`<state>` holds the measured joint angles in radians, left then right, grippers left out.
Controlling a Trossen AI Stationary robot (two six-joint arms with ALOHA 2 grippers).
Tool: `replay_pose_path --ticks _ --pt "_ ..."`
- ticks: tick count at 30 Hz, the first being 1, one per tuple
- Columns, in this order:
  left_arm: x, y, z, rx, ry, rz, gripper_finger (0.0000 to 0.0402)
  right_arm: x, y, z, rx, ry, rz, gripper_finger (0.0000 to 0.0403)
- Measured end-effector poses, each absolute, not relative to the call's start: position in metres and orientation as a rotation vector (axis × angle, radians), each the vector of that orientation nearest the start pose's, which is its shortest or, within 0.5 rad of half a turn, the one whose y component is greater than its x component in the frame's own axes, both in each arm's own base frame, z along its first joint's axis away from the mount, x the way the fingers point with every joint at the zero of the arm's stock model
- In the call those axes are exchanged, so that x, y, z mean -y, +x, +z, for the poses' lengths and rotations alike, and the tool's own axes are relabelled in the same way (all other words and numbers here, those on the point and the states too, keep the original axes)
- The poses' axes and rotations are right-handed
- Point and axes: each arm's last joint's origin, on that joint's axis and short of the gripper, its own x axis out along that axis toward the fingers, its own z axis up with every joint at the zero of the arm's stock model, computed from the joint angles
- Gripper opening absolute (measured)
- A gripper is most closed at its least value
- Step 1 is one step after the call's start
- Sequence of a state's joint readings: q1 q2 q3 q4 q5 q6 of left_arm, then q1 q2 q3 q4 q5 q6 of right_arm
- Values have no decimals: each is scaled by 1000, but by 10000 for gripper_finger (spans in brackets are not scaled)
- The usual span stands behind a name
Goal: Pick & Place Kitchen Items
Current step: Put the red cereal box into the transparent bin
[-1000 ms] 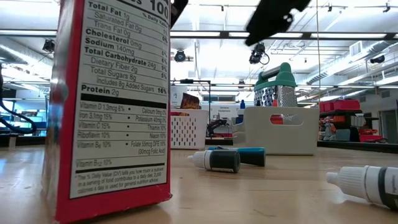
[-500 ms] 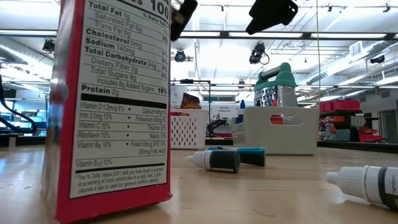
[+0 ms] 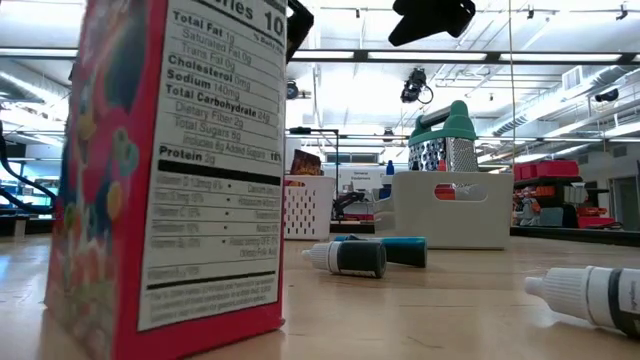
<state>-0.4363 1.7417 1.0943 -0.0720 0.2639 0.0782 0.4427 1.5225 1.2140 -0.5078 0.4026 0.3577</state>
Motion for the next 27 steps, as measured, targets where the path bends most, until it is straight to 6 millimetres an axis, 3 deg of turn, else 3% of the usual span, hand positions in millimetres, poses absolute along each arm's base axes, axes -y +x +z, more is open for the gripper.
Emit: replay_pose_path --ticks 6,10,22,27 --pt "156 324 215 -693 125 -655 10 -128 297 281 -736 5 -94 233" --pt "142 309 249 -653 134 -519 7 -129 298 282 -728 1 -90 233" --pt "78 227 329 -592 176 136 8 -128 299 283 -702 -18 -113 233" --pt "39 185 349 -534 9 476 5 -128 300 284 -694 -17 -111 233"
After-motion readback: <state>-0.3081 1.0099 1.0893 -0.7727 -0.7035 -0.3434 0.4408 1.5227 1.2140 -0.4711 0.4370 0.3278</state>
